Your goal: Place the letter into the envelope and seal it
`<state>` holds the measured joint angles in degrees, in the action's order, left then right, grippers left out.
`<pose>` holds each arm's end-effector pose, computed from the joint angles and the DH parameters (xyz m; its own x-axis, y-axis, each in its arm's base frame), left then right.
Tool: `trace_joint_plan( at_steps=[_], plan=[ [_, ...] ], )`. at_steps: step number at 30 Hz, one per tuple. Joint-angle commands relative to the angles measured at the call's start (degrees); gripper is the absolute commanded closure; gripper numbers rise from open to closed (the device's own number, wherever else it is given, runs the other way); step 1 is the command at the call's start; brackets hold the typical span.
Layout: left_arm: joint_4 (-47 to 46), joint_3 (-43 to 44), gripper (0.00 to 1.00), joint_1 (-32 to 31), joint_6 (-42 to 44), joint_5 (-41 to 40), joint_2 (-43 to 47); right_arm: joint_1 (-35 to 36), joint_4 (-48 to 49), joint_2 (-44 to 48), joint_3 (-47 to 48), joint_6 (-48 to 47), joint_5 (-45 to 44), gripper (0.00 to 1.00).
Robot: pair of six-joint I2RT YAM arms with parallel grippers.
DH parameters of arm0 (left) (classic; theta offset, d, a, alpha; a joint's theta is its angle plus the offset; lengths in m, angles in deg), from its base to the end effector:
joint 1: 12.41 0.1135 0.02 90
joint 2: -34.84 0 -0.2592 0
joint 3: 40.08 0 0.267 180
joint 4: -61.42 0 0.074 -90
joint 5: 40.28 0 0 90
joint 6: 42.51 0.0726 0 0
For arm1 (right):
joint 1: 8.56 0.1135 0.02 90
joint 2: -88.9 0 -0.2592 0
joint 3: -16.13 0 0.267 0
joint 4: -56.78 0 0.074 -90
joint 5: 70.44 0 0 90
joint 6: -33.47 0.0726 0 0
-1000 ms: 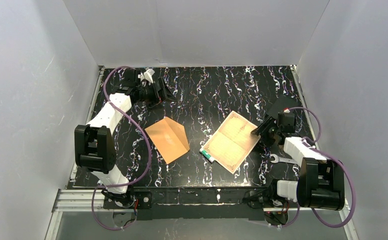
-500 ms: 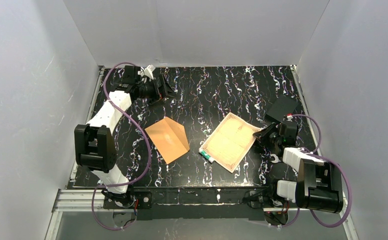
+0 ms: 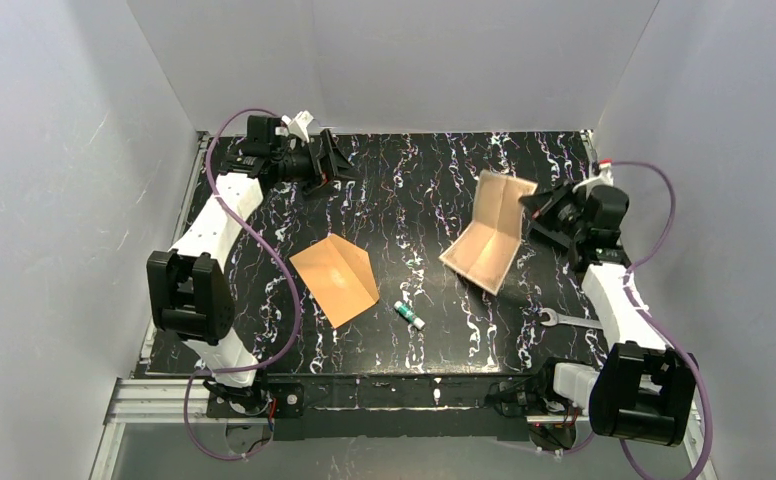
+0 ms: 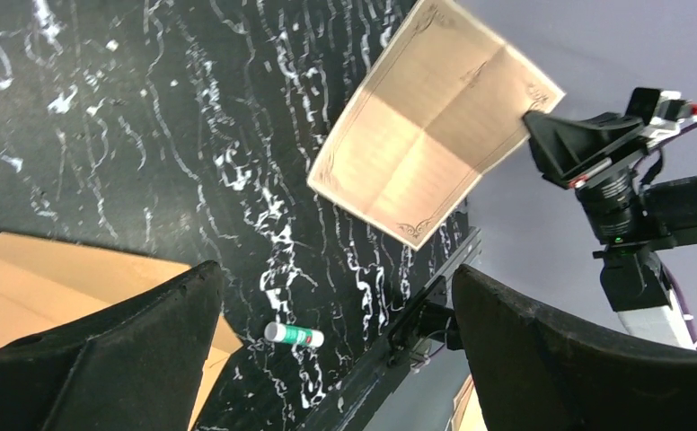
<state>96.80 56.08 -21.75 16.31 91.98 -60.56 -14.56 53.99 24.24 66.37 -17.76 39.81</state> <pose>0.4030 -0.1158 0.3025 -0.8245 -0.2527 -0.5063 0.2797 0.5957 -0.7529 0.3044 -0.0067 0.2392 -0.3739 0.6300 -0.6806 0.0044 0.7350 0.6780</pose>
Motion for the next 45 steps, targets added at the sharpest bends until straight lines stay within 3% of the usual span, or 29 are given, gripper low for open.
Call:
trace_joint_plan(
  at_steps=[1, 8, 14, 26, 29, 33, 39, 45],
  plan=[
    [-1.98, 4.86, 0.03, -1.46, -2.29, 3.35, -0.72, -0.17, 2.30, -1.77, 9.50, 0.17, 7.57, 0.99],
    [-13.03, 8.38, 0.02, -3.09, -5.74, 7.94, -1.33, 2.95, 6.09, -4.86, 23.86, 5.37, 15.27, 0.99],
    [-25.30, 15.84, 0.02, -3.50, -13.67, 10.84, -4.53, 8.00, 6.83, -7.78, 37.47, 7.71, 20.92, 0.99],
    [-26.14, 26.87, 0.02, -7.88, -8.87, 17.63, -5.43, 12.93, 17.54, -10.06, 55.06, 20.75, 24.09, 0.99],
    [-26.21, 28.77, 0.02, -7.81, -8.42, 17.58, -4.92, 14.03, 23.38, -11.09, 56.96, 25.35, 24.39, 0.99],
    [-26.95, 35.31, 0.02, -8.01, -16.08, 17.65, -6.26, 14.83, 27.81, -12.41, 58.71, 28.99, 25.48, 0.99],
    [-27.22, 34.66, 0.02, -8.14, -15.55, 17.20, -4.63, 16.43, 33.11, -15.46, 65.96, 34.09, 26.85, 0.99],
    [-40.54, 35.14, 0.02, -8.41, -28.60, 18.73, -5.94, 16.98, 33.63, -16.03, 67.72, 35.34, 26.98, 0.99]
  ],
)
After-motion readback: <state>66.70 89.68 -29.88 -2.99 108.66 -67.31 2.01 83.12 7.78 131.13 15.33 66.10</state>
